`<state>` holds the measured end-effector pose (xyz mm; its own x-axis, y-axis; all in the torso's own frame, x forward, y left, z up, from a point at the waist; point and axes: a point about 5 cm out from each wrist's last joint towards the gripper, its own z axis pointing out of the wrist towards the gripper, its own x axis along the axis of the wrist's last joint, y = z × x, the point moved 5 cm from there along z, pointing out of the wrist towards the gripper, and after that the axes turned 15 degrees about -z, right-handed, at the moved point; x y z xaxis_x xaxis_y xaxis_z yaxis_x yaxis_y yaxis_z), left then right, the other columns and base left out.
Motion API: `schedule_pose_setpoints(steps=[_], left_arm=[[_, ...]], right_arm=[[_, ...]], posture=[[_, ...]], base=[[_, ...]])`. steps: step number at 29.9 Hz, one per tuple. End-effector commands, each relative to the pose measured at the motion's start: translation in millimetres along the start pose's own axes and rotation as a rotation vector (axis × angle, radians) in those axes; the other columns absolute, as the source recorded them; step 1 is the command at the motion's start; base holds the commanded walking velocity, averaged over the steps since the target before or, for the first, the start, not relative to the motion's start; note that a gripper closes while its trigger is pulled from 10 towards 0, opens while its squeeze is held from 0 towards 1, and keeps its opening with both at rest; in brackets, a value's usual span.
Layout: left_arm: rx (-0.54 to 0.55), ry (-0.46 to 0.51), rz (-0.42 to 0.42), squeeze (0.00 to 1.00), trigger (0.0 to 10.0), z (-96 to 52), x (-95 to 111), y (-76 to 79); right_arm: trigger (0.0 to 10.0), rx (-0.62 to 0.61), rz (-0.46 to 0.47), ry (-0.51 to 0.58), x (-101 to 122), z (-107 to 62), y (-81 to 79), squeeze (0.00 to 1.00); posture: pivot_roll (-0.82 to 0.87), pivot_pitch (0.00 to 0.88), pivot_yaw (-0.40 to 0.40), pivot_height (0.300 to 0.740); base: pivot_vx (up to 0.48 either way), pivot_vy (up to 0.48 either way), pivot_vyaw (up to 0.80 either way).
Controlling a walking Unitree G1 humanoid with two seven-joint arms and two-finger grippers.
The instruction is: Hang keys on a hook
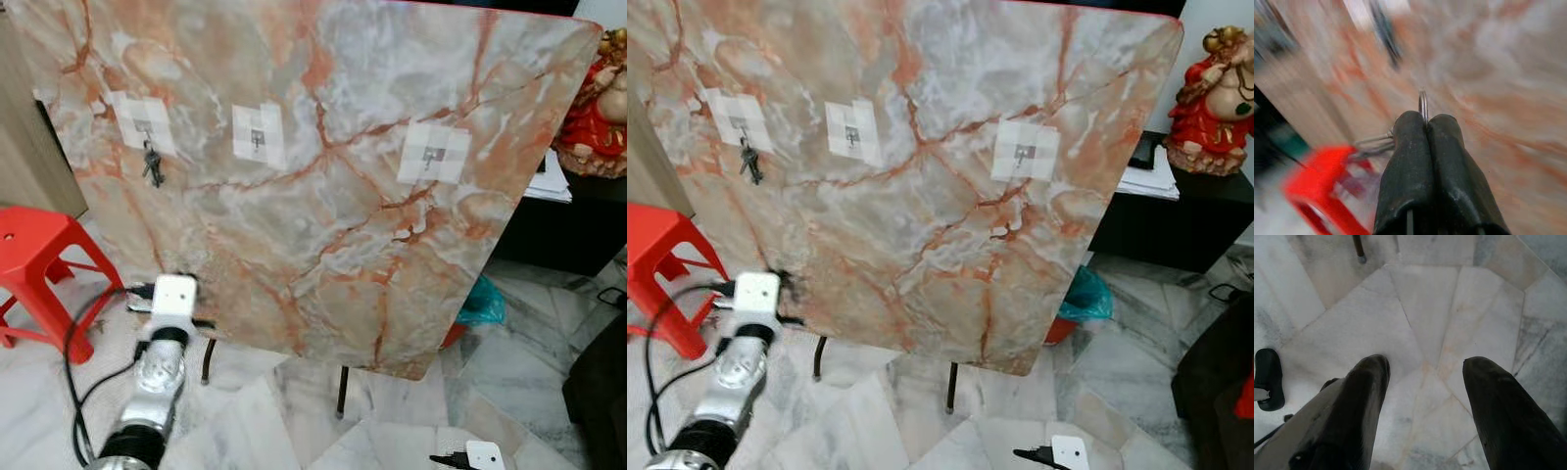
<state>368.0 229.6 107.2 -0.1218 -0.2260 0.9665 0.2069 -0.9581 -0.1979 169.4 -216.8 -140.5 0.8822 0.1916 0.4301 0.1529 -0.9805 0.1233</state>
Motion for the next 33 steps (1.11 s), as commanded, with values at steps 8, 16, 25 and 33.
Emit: schedule_pose_setpoints(steps=[8, 16, 25, 33], left_arm=[[-0.078, 0.177, 0.389, 0.0, 10.0, 9.6, 36.2, 21.8], [-0.389, 0.088, -0.141, 0.0, 10.0, -3.5, 47.0, 62.5], [-0.488, 0.058, -0.73, 0.0, 10.0, -3.0, 78.4, 39.6], [-0.728, 0.051, -1.053, 0.0, 10.0, -29.8, 96.3, 32.4]], right_arm=[[10.0, 0.003, -0.016, 0.027, 11.8, 2.2, -9.7, 0.0], [10.0, 0.017, -0.031, 0.031, 16.4, 3.6, -21.2, 0.0], [10.0, 0.026, -0.035, 0.042, 22.1, 4.5, -28.3, 0.0], [10.0, 0.023, -0.033, 0.042, 17.0, 3.4, -21.9, 0.0]], posture=[[0.12, 0.0, -0.083, 0.74], [0.13, 0.0, -0.097, 0.74], [0.13, 0.0, -0.099, 0.74], [0.13, 0.0, -0.1, 0.74]], base=[[0.0, 0.0, 0.0], [0.0, 0.0, 0.0], [0.0, 0.0, 0.0], [0.0, 0.0, 0.0]])
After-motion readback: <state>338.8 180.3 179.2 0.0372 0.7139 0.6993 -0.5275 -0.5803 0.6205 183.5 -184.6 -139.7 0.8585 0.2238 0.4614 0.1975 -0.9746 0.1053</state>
